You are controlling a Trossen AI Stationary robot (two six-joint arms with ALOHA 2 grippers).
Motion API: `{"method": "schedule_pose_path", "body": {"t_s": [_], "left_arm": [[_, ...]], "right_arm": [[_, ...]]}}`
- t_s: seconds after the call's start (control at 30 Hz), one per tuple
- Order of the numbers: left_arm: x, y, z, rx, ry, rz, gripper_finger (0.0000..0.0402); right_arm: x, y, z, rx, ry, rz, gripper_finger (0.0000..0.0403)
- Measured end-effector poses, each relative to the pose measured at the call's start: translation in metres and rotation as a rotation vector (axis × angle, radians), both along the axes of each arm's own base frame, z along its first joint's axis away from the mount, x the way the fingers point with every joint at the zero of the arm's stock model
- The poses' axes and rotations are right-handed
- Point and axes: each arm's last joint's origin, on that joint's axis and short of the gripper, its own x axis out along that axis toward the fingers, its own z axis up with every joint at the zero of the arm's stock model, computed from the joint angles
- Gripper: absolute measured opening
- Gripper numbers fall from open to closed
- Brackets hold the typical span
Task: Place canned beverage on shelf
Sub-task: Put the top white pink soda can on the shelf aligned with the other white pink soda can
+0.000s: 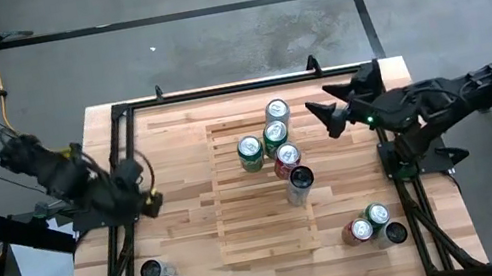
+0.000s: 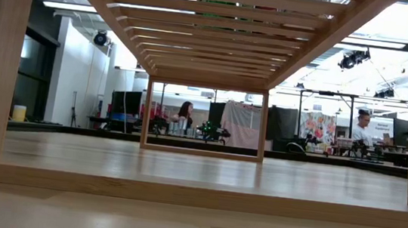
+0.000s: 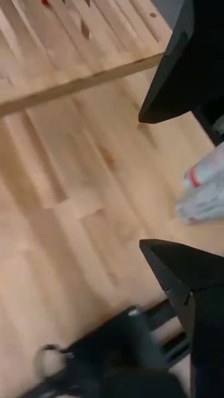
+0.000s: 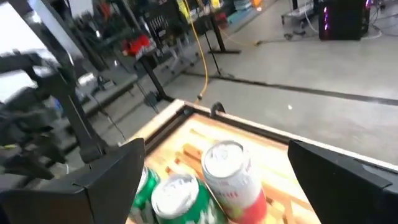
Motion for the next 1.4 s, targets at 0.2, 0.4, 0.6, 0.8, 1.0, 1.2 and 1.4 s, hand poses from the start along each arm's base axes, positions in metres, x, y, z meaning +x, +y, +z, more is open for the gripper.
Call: {"method": "schedule_pose_path", "body": {"t_s": [0.2, 0.4, 0.6, 0.8, 1.0, 1.2, 1.4], "left_arm": [[0.002, -0.053, -0.021, -0.097, 0.164, 0.139, 0.0312], [0.007, -0.097, -0.037, -0.172, 0.269, 0.209, 0.0312], [0.019, -0.116, -0.057, -0.130, 0.387, 0.238, 0.0312], [0.023, -0.124, -0.065, -0.119, 0.413, 0.248, 0.0312], [0.025, -0.125, -0.065, -0.118, 0.387, 0.245, 0.0312], [0.025, -0.124, -0.070, -0.113, 0.400, 0.246, 0.0312], [0.026, -0.127, -0.077, -0.131, 0.390, 0.240, 0.0312]], "right_arm": [[-0.004, 0.000, -0.010, 0.018, 0.105, 0.052, 0.0381], [-0.005, 0.001, -0.015, 0.032, 0.170, 0.107, 0.0381], [-0.006, 0.003, -0.017, 0.058, 0.197, 0.166, 0.0381], [-0.006, 0.003, -0.017, 0.067, 0.199, 0.183, 0.0381], [-0.006, 0.003, -0.017, 0.067, 0.199, 0.183, 0.0381], [-0.006, 0.003, -0.017, 0.067, 0.199, 0.183, 0.0381], [-0.006, 0.003, -0.017, 0.067, 0.198, 0.182, 0.0381]]}}
